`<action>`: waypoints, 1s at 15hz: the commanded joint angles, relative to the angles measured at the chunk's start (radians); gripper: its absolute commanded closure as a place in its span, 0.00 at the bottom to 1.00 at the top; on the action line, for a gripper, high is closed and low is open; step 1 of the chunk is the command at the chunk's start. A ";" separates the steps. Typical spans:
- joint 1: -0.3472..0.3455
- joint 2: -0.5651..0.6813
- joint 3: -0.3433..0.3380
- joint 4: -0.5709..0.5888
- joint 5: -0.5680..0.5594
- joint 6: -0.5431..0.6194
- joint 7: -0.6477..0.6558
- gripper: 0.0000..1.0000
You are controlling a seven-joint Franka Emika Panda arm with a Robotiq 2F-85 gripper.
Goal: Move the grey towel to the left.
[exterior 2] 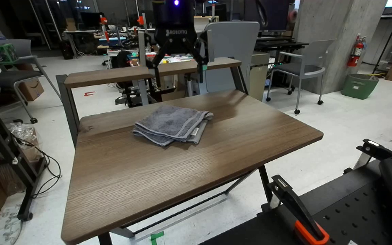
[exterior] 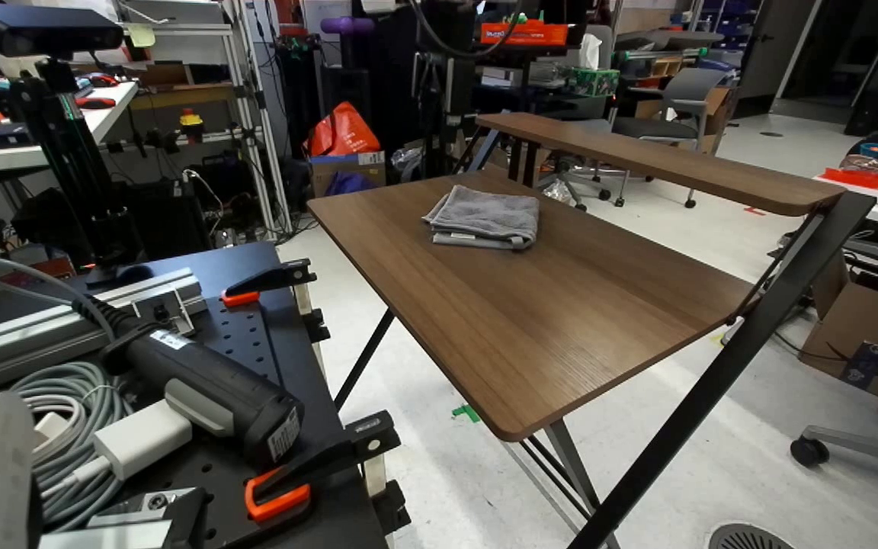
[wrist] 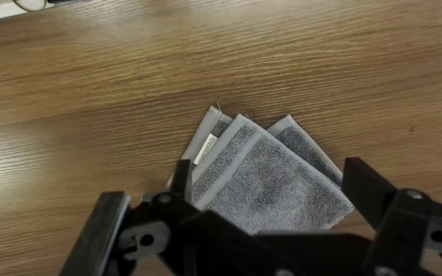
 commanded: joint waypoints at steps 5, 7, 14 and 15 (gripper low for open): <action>0.095 0.245 -0.105 0.223 -0.014 0.038 0.048 0.00; 0.098 0.280 -0.127 0.257 -0.008 0.050 0.048 0.00; 0.085 0.371 -0.180 0.373 -0.003 0.057 0.045 0.00; 0.088 0.384 -0.185 0.391 -0.004 0.055 0.049 0.00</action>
